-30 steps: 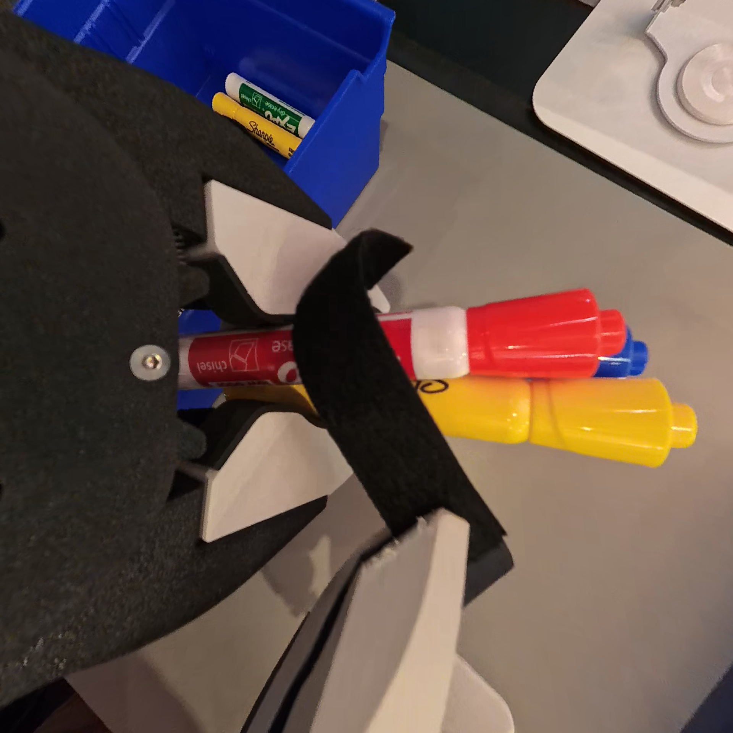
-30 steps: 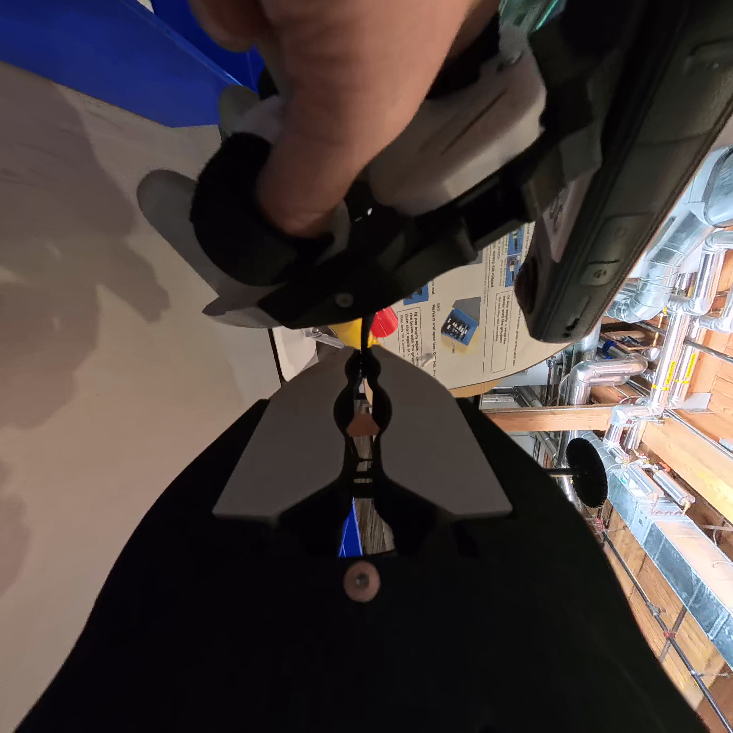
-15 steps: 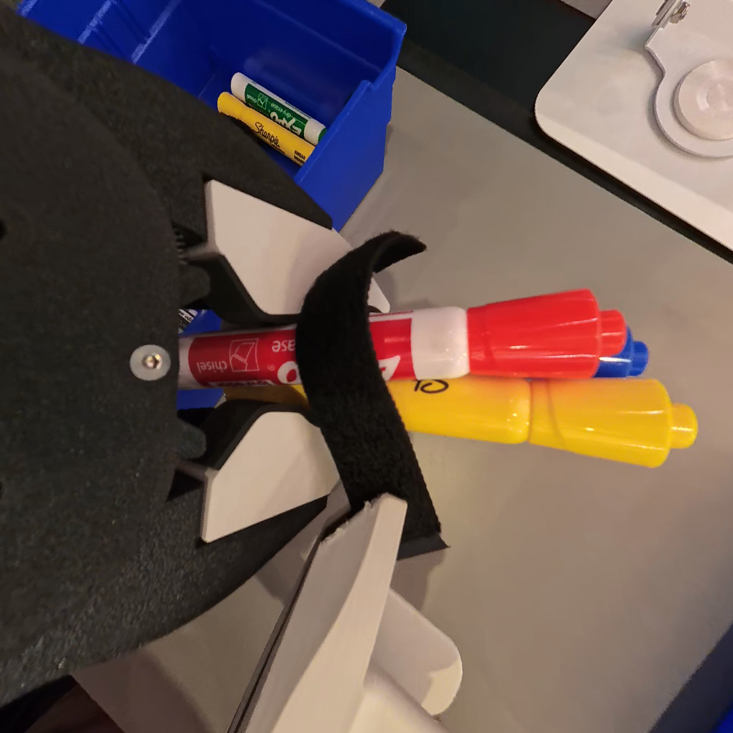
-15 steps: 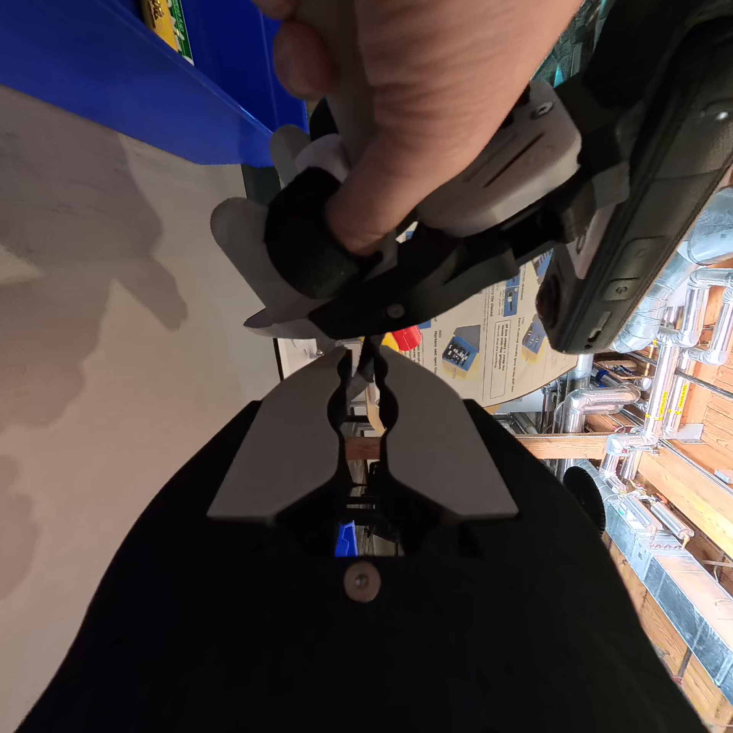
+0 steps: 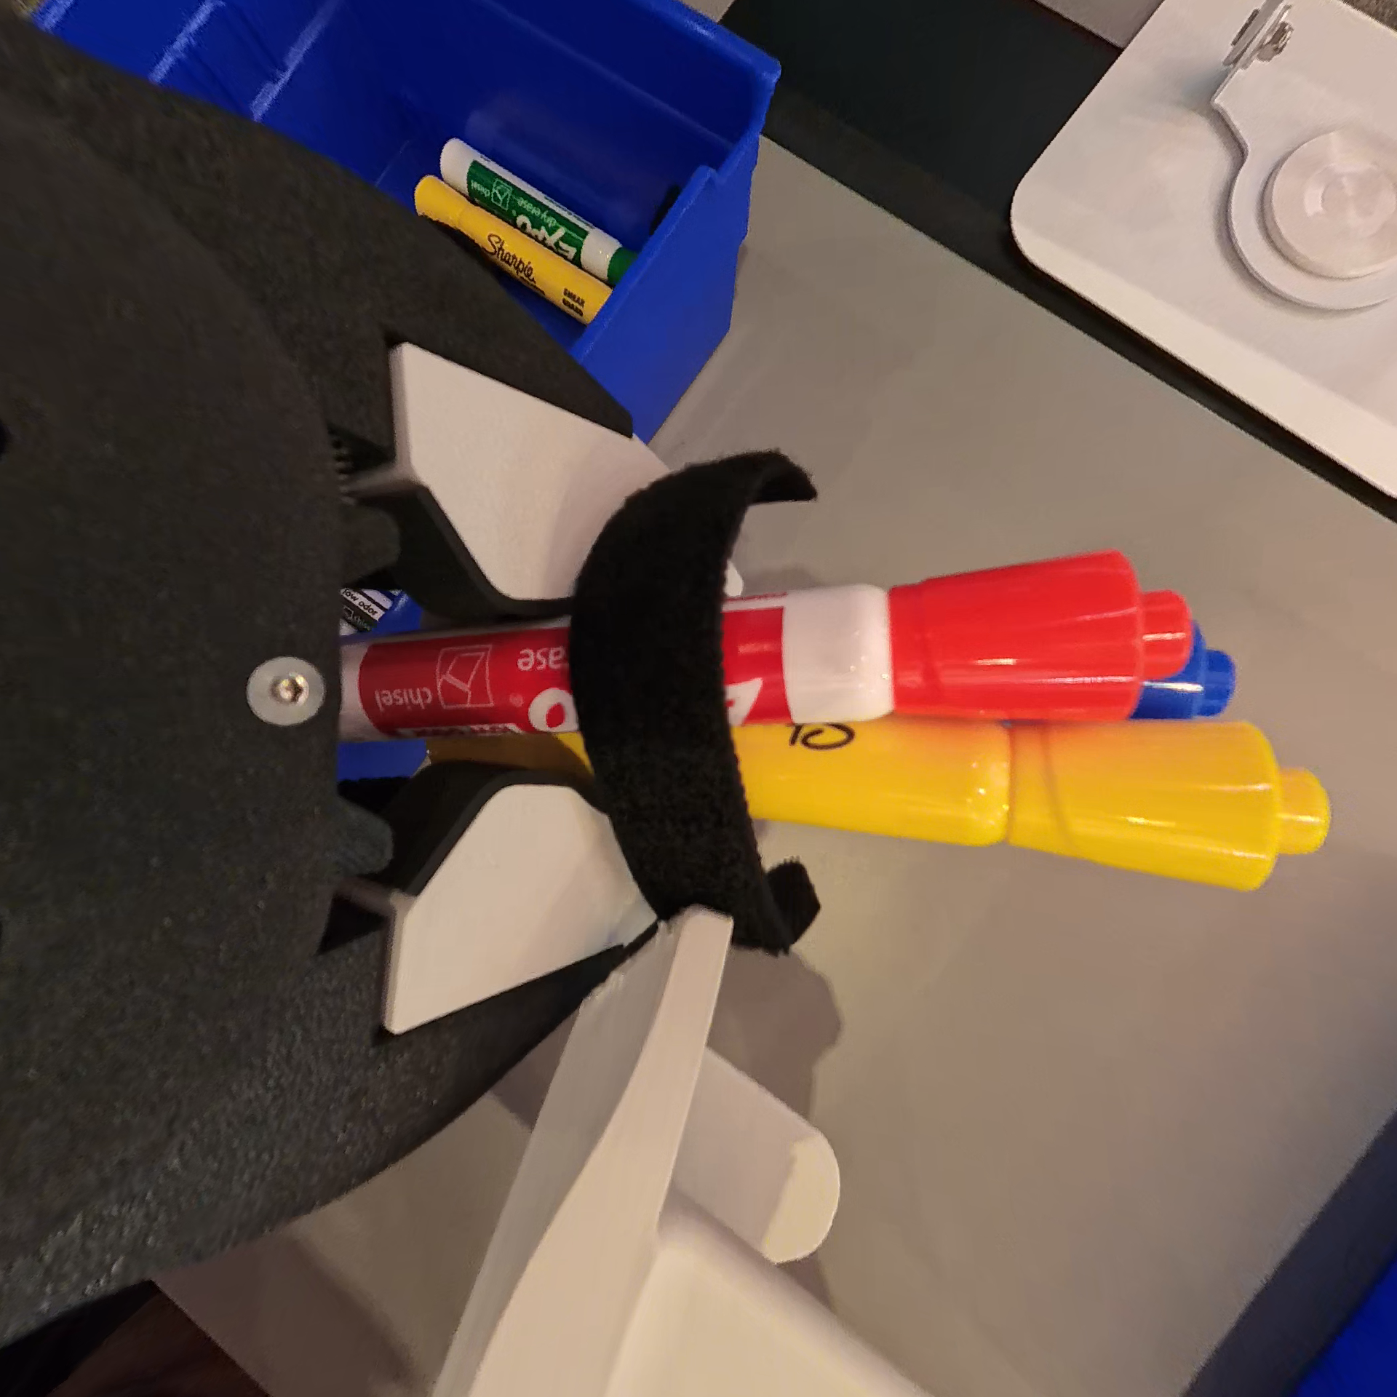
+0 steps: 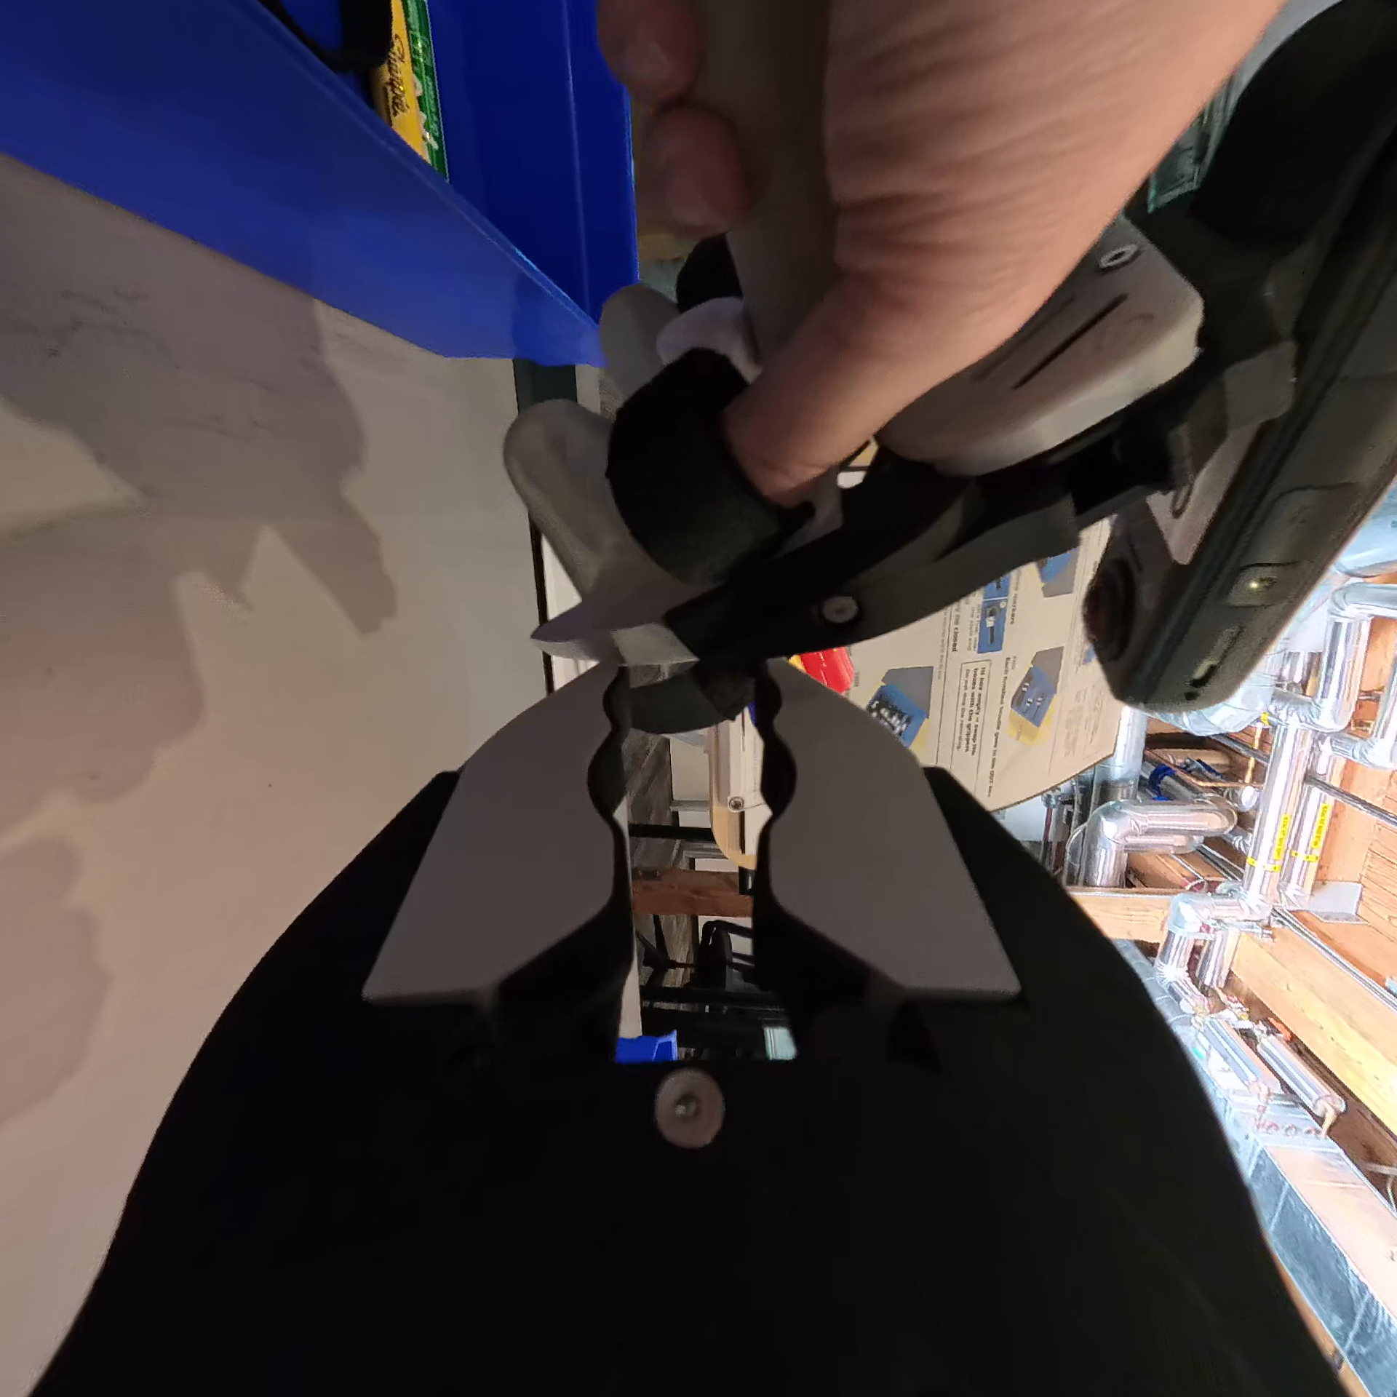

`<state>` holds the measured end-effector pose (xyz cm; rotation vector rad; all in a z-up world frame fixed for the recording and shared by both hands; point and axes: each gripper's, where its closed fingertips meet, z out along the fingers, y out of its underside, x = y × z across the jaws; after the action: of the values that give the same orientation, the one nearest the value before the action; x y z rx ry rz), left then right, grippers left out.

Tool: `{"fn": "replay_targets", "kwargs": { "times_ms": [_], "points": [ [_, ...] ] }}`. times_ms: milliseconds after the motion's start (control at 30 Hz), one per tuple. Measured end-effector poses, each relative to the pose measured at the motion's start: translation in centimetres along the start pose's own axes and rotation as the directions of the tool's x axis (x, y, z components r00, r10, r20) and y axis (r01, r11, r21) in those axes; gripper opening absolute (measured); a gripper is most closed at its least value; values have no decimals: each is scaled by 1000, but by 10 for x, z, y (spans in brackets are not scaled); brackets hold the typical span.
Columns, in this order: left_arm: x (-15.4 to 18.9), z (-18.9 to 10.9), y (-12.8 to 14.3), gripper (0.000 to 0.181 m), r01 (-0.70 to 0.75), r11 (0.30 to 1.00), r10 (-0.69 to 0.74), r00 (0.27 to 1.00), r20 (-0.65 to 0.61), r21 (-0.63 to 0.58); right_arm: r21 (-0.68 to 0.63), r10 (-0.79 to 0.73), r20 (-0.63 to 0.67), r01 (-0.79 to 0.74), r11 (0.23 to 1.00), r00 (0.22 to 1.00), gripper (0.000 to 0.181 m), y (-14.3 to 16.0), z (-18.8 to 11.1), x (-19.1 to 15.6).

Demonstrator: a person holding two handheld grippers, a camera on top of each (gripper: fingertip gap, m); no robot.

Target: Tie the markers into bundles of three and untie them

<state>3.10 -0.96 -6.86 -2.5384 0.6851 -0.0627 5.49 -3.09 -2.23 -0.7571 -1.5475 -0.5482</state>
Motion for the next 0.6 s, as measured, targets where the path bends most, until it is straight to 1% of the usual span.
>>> {"fn": "replay_targets", "kwargs": {
  "times_ms": [33,133,233,300,400,500,600],
  "points": [
    [1,0,0,43,-2,1000,2,1000,-6,0,4,-4,2,4,1000,1000,34,-1,0,-1],
    [1,-2,1,43,-2,1000,2,1000,-12,1,25,7,17,-7,1000,1000,44,-3,0,-3],
    [2,-4,0,43,-1,1000,1,1000,-18,9,59,14,13,-15,998,1000,49,-7,-2,-1],
    [2,-4,0,41,-4,1000,4,1000,-17,9,77,22,34,-25,997,999,51,-9,-3,-4],
    [4,-5,0,41,-7,1000,7,1000,-26,13,88,45,36,-48,995,998,58,-10,-3,-3],
    [4,-6,1,41,-8,1000,8,1000,-27,12,121,63,32,-66,990,997,59,-13,-6,1],
    [4,-7,3,43,-8,1000,9,999,-38,9,169,115,83,-128,977,990,64,-16,-10,1]
  ]
}}
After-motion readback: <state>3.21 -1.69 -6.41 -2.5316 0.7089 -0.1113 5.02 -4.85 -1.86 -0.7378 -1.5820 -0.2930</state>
